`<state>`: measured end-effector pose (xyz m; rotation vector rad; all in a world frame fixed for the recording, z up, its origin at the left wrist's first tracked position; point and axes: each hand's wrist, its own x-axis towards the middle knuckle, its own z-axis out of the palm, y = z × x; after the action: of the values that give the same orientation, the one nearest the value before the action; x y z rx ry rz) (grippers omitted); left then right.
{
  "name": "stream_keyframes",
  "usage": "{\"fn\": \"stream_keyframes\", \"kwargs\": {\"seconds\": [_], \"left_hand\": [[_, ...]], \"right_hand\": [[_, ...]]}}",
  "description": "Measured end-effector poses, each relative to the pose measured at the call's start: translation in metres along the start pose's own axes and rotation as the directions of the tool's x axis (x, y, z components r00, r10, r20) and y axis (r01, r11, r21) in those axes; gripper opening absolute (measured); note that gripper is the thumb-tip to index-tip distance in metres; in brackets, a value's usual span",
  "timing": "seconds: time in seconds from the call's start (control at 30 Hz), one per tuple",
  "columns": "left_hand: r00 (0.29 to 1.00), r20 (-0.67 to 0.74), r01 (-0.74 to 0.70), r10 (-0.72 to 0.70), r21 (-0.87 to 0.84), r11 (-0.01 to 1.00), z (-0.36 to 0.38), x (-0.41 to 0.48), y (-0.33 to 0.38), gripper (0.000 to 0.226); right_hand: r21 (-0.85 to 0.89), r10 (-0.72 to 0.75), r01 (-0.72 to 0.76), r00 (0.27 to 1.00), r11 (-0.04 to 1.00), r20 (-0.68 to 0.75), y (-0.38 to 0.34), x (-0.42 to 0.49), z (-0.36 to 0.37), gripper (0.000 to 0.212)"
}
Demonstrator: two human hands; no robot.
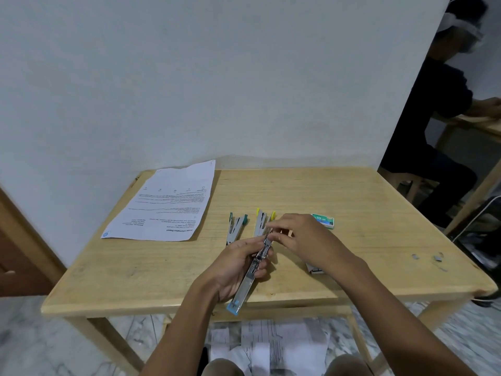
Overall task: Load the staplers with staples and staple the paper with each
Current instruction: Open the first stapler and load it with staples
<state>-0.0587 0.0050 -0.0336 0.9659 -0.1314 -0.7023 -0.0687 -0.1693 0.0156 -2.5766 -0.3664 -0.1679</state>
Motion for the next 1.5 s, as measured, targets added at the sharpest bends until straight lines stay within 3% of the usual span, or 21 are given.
{"fn": "stream_keyframes", "kwargs": {"seconds": [0.13,0.3,0.73,0.9,1.07,1.2,1.33,1.5], "left_hand": [[1.000,0.028,0.006,-0.005,-0.024,1.000,-0.001,0.000,0.000,0.030],[1.000,0.016,-0.007,0.008,-0.013,1.000,-0.002,0.001,-0.001,0.033],[0.999,0.025,0.018,-0.019,0.025,1.000,-0.001,0.000,0.000,0.030],[0.999,0.029,0.018,-0.018,0.024,1.000,-0.002,0.000,0.000,0.035],[0.999,0.045,0.019,-0.020,0.021,1.000,-0.001,-0.001,0.000,0.029],[0.998,0.054,0.030,-0.031,0.015,0.999,0.000,-0.003,0.000,0.022],[0.996,0.075,0.051,-0.050,-0.020,0.998,-0.002,-0.001,0.000,0.027],[0.992,0.110,0.076,-0.067,-0.073,0.994,-0.004,0.000,-0.001,0.028]], "right_hand": [[0.035,0.057,-0.052,0.982,0.998,-0.178,0.004,-0.006,0.012,0.014],[0.165,0.124,-0.085,0.962,0.983,-0.244,0.003,-0.013,0.029,0.017],[0.513,0.342,-0.201,0.919,0.835,-0.196,-0.002,-0.014,0.040,0.015],[0.545,0.405,-0.264,0.901,0.796,-0.156,-0.005,-0.013,0.042,0.013],[0.454,0.386,-0.267,0.903,0.850,-0.191,-0.011,-0.013,0.040,0.012],[0.295,0.197,-0.114,0.943,0.948,-0.268,-0.008,-0.021,0.029,0.014],[0.027,-0.070,0.072,0.995,0.997,-0.070,0.003,-0.033,0.022,0.024],[-0.202,-0.176,0.187,0.982,0.961,0.069,0.009,-0.035,0.013,0.037]]}}
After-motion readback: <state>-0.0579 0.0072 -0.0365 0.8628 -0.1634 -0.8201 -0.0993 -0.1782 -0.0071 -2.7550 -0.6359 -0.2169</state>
